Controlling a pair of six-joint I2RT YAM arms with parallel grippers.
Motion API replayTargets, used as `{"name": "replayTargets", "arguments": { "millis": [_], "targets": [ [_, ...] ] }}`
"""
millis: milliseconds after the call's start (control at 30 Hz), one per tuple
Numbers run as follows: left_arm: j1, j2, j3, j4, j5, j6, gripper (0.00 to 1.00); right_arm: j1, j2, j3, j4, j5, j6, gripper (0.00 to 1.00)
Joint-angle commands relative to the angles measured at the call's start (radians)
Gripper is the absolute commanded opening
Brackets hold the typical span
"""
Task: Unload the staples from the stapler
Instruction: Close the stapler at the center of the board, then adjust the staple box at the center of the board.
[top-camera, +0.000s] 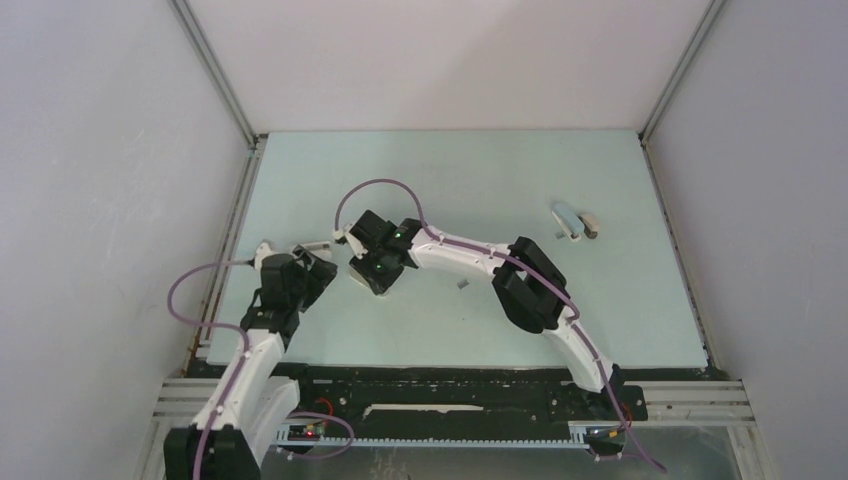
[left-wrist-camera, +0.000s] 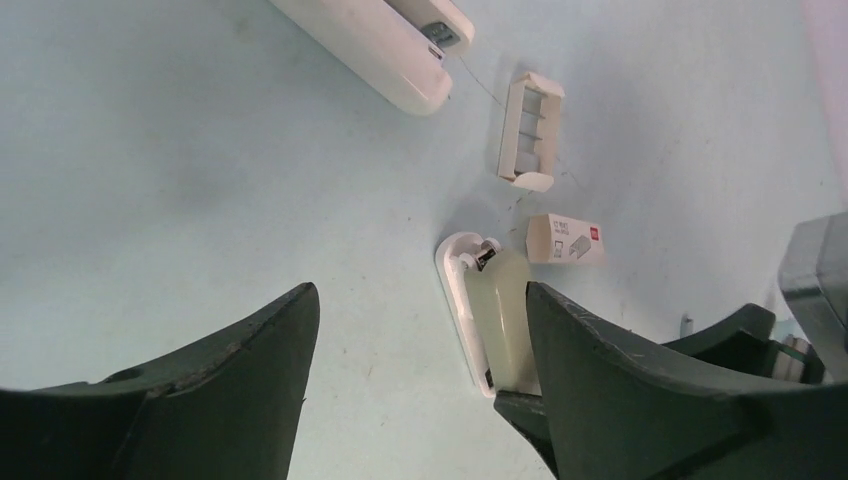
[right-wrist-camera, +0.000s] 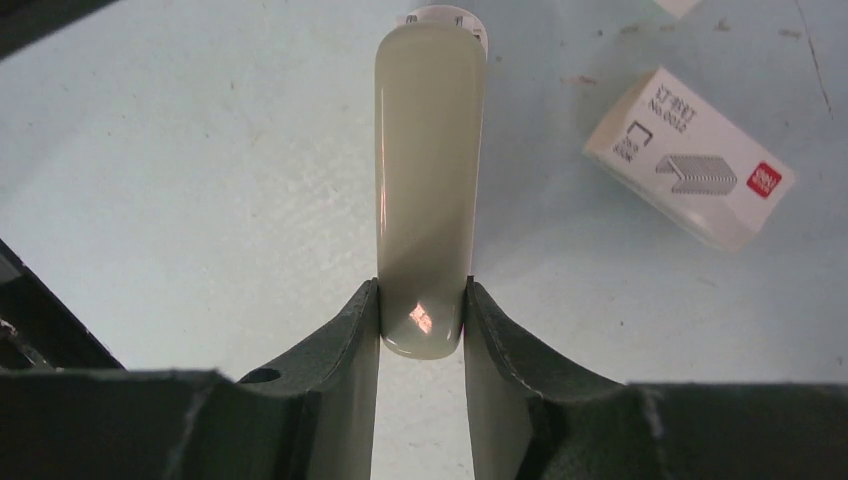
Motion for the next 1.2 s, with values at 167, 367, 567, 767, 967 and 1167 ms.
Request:
{"name": "replayTargets", "arguments": {
  "millis": [167, 367, 567, 767, 967, 1167],
  "targets": [
    [0.055, -0.14, 0.001, -0.177, -0.083, 0.03, 0.82, 0.024, 0.059, 0.106, -0.008, -0.005, 0.012, 0.45],
    [0.057, -0.157, 0.008, -0.186, -0.068, 0.027, 0.82, 0.02, 0.046, 0.112, -0.012, -0.011, 0.008, 0.53],
    [0.057, -0.177, 0.051, -0.215, -0.061, 0.058, 0.87, 0.011, -0.01, 0.11, -0.019, 0.0, -0.003, 0.58],
    [0.057, -0.248, 0.125, -0.233, -0.069, 0.13, 1.0, -0.035, -0.125, 0.085, -0.024, -0.026, -0.058, 0.63],
    [0.066, -0.199, 0.18, -0.106, 0.165, 0.177, 1.0, -0.136, -0.288, -0.001, -0.076, -0.325, -0.216, 0.69],
    [0.065, 0.008, 0.292, -0.032, 0.375, 0.179, 0.97, -0.294, -0.413, -0.126, -0.222, -0.675, -0.468, 0.7]
  ]
}}
